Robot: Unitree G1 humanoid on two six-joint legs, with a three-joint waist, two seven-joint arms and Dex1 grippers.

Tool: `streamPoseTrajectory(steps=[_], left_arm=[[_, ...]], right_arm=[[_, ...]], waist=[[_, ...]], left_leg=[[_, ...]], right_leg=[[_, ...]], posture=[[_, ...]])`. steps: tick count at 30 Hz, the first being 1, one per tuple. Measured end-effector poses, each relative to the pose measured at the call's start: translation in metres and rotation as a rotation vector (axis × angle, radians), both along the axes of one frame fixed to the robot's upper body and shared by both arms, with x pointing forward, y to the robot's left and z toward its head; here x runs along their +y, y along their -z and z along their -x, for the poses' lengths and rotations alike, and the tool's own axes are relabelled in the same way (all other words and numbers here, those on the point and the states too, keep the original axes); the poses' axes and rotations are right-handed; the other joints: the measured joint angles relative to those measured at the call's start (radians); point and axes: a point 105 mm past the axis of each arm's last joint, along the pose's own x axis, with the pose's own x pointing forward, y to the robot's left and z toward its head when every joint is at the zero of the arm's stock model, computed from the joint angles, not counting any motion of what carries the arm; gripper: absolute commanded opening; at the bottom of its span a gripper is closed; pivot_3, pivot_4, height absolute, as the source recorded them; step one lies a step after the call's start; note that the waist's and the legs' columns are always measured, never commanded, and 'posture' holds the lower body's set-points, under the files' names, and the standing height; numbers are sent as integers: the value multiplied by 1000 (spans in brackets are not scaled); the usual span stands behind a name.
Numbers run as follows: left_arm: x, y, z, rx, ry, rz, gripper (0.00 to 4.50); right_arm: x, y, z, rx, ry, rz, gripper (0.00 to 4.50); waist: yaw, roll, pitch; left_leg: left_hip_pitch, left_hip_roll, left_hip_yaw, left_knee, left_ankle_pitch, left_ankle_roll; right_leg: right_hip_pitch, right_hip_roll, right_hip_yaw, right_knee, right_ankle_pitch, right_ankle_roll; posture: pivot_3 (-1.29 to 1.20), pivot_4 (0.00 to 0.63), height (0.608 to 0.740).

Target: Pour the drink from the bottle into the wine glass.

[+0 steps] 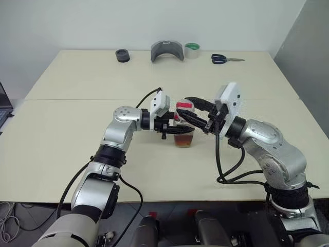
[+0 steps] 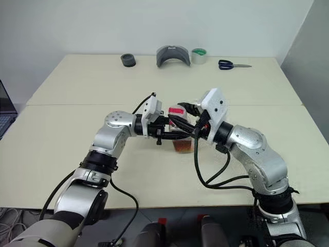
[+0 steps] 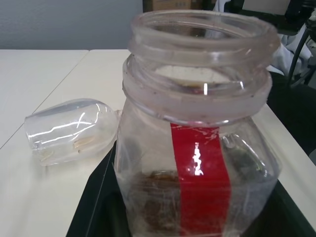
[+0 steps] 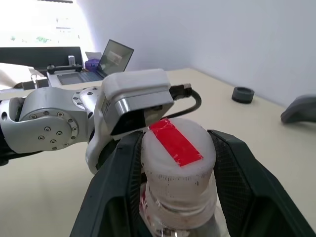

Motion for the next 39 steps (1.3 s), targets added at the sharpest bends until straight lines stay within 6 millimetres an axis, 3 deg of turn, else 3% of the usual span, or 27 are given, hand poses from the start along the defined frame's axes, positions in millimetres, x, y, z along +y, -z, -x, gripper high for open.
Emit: streamPoseTrajectory(steps=[4,7,9,14,16,19,27,33,39], left_arm=[[0,0,0,-2,-1,1,1797],[2,1,0,0,-15,3,1797],[3,1,-1,1,-25,4,1797],[8,4,-2,7,-43,2,1797],[9,3,-2,6,-46,3,1797],[9,3,-2,5,-50,4,1797],[11,2,-5,0,-72,11,1797],[15,0,-8,-3,-103,15,1797],[28,0,-14,6,-182,32,1797]], right_arm=[[-18,-12,-1,-33,80,-22,1724],[-44,-5,-3,-10,202,-16,1724],[-66,7,-7,28,312,4,1724],[-142,62,-12,186,697,84,1724],[-159,77,-10,229,781,109,1724],[-172,91,-9,269,849,133,1724],[-187,100,-9,326,917,131,4415],[-198,94,-7,273,938,250,4500],[-189,92,-7,167,877,451,4500]], waist=[[0,0,0],[4,0,0],[6,0,0],[7,0,0],[5,0,0],[1,0,0],[2,0,0],[2,0,0],[2,0,0]], left_leg=[[0,0,0,0,0,0],[0,0,0,0,0,0],[0,0,0,0,0,0],[0,0,2,-1,0,0],[1,0,2,0,0,0],[1,0,2,-1,0,0],[1,0,2,0,0,0],[1,0,2,0,0,0],[1,0,2,0,0,0]], right_leg=[[0,0,0,0,0,0],[0,0,0,0,0,0],[0,0,0,0,0,0],[0,0,1,0,0,0],[0,1,1,0,0,0],[0,1,2,0,0,0],[1,1,1,0,0,0],[1,1,1,0,0,0],[1,1,1,0,0,0]], posture=[[0,150,740],[0,150,740],[0,150,740],[0,150,740],[0,150,740],[0,150,740],[0,150,740],[0,150,740],[0,150,740]])
